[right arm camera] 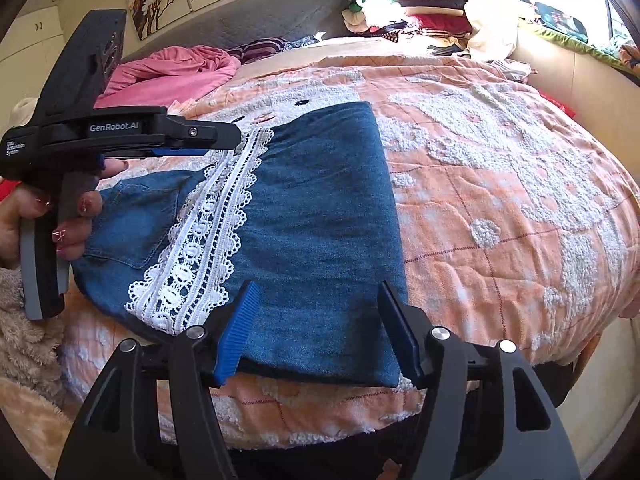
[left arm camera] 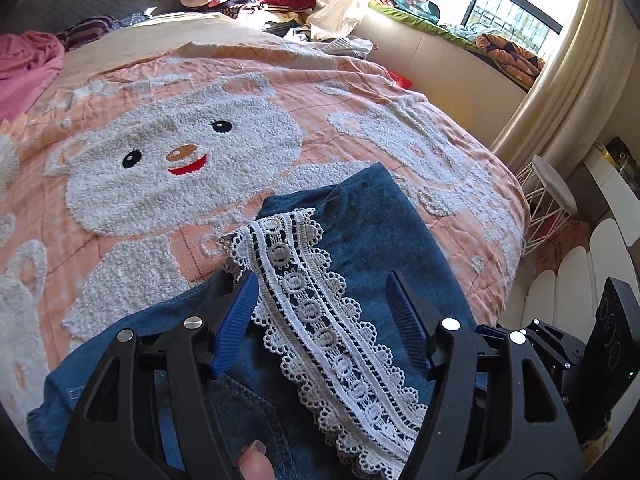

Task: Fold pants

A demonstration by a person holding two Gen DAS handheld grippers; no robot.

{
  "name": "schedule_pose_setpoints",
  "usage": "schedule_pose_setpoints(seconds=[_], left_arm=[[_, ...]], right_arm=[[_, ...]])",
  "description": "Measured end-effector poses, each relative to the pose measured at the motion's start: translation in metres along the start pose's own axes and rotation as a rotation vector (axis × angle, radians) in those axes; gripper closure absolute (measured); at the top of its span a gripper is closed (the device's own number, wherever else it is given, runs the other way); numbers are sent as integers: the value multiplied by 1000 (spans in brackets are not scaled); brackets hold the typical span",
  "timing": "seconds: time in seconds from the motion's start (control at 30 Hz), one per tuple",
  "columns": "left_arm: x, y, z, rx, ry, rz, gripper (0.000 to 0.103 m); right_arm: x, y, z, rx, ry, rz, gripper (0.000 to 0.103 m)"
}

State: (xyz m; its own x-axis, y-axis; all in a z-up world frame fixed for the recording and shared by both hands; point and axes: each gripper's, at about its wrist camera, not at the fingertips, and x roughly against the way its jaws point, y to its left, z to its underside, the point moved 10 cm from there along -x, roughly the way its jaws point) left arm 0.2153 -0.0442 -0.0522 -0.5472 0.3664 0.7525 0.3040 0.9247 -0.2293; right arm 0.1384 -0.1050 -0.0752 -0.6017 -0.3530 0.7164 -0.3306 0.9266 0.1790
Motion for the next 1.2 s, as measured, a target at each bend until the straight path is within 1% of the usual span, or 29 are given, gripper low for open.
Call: schedule_pose_setpoints(seconds=[0.1, 0.2, 0.33, 0.4, 0.5, 0.6, 0.67, 0.7, 0.77, 1.03, 1.2], left_arm=[[17, 3, -2, 13, -29, -3, 41], [32, 9, -2, 27, -50, -16, 39], [50, 17, 1, 40, -72, -46, 34], [58, 23, 3, 48, -82, -67, 32], [70, 33, 8, 53, -98, -102, 30], [79, 45, 14, 49, -103, -156, 28], [85, 53, 18, 53, -109, -179, 28], [89, 57, 20, 58, -112, -183, 27], [98, 68, 25, 75, -121, -203, 26], [122, 115, 51, 157, -121, -258, 25], [135, 144, 61, 209, -122, -291, 25]], right_arm=[[7, 4, -6, 13, -21, 1, 36], [13, 8, -10, 23, -37, -1, 34], [17, 14, -15, 35, -48, -6, 32], [17, 19, -19, 44, -52, -15, 28], [18, 28, -25, 60, -59, -29, 28], [19, 39, -31, 84, -63, -44, 28], [18, 47, -34, 105, -61, -47, 28], [16, 52, -36, 118, -58, -48, 25], [14, 62, -39, 147, -51, -47, 22], [2, 113, -48, 286, -25, -71, 21], [-10, 151, -46, 376, -2, -103, 21]])
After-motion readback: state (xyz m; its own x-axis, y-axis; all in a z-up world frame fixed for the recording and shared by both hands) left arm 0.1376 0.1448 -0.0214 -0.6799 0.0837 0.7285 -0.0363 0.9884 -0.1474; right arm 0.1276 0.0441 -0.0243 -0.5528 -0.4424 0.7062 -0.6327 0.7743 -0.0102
